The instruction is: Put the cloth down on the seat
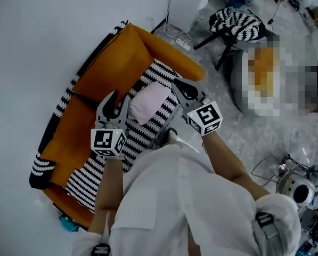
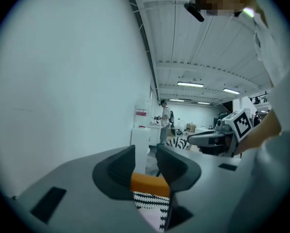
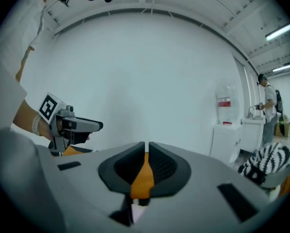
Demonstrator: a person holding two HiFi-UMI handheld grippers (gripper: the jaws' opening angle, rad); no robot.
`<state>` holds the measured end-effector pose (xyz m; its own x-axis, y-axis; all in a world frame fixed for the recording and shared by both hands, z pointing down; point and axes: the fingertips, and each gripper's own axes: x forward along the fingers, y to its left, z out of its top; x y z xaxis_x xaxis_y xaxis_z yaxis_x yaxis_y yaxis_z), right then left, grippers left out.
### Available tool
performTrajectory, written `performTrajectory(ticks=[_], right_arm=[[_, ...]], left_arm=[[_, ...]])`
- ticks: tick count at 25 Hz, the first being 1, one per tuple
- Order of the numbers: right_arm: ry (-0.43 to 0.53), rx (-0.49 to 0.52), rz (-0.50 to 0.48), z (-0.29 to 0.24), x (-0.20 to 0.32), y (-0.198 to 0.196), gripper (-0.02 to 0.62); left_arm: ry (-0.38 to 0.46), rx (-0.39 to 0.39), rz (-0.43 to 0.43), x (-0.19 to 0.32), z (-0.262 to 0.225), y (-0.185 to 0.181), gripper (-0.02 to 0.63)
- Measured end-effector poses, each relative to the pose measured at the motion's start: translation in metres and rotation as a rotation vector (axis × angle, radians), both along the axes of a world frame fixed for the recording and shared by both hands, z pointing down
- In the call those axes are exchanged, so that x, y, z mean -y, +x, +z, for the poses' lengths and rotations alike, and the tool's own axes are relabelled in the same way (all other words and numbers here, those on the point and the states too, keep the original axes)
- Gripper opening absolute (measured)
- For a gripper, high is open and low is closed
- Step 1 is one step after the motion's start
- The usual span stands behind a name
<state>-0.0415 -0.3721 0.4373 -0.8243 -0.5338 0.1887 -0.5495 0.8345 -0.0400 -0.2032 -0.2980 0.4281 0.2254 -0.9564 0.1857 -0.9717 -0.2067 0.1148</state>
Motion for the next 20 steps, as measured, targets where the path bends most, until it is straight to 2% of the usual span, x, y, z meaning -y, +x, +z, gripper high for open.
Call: performTrajectory(ticks=[4, 8, 11, 15, 20], right_arm=[[0.053, 0.048, 0.019, -0.042, 0.003, 0.014, 0.008], [0.075, 0.095, 0.054, -0.078, 0.003, 0.026, 0.006], [0.126, 0.101, 0.054, -0.101, 0.002, 0.031, 0.006], [0.184, 0.096, 0.049, -0.120, 0.000, 0.033, 0.006], [0.200, 0.100, 0.040, -0.126, -0.002, 0.033, 0.006]], left_arm=[[0.103, 0.038, 0.037, -0.002, -0.043, 0.013, 0.100], [0.185, 0.070, 0.044, -0.003, -0.082, 0.019, 0.086], [0.228, 0.093, 0.048, 0.000, -0.103, 0.022, 0.075], [0.268, 0.078, 0.023, -0.002, -0.120, 0.017, 0.067], [0.275, 0.033, 0.040, -0.002, -0.125, 0.018, 0.063]])
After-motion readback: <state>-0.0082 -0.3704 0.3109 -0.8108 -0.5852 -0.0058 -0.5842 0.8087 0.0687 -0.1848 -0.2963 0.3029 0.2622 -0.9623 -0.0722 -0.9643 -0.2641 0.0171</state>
